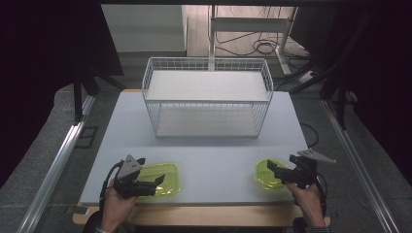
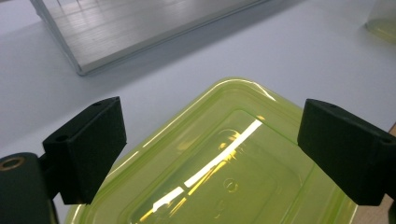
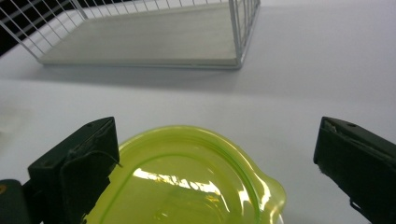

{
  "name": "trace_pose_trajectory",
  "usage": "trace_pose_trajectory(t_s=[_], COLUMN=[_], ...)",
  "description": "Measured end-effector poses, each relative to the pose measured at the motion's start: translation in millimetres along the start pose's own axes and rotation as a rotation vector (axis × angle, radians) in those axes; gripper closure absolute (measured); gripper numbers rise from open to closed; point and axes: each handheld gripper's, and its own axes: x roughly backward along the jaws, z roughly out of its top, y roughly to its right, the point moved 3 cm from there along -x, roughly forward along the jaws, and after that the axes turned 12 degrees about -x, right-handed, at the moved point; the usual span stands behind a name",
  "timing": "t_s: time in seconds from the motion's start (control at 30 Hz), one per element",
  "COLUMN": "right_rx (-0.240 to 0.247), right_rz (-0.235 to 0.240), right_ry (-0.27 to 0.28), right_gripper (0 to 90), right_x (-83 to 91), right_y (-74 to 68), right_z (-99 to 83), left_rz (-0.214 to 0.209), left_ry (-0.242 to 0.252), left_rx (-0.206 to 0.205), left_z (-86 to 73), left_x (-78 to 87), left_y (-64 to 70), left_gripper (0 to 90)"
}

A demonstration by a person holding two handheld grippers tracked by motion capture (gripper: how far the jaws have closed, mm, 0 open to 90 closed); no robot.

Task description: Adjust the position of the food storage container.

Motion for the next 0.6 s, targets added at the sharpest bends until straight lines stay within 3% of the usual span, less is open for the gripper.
trace_pose_trajectory(t_s=[0.07,0.13,0.37,0.6], right_rx=[0.021,0.037,0.064,0.093], right_rz=[-0.026,-0.017,-0.034,-0.056], right_ry=[-0.017,-0.044,-0.072,-0.073], right_gripper=[0.0,0.0,0.0,10.6], right_x=[-0.4,0.6,2.3,5.2], right_y=[0.6,-0.4,-2.9,-6.7], right_z=[-1.6,-2.9,-3.1,-2.0], left_rz=[0.010,0.017,0.027,0.035], left_ry=[-0.015,-0.014,-0.005,-0.009], left_rx=[-0.018,-0.030,-0.032,-0.028], left_z=[-0.5,-0.4,-0.7,-3.2], left_x=[-0.9,-0.7,3.2,4.6], left_y=[0.8,1.3,-1.6,-4.9], left_gripper=[7.2,6.6,6.2,6.3])
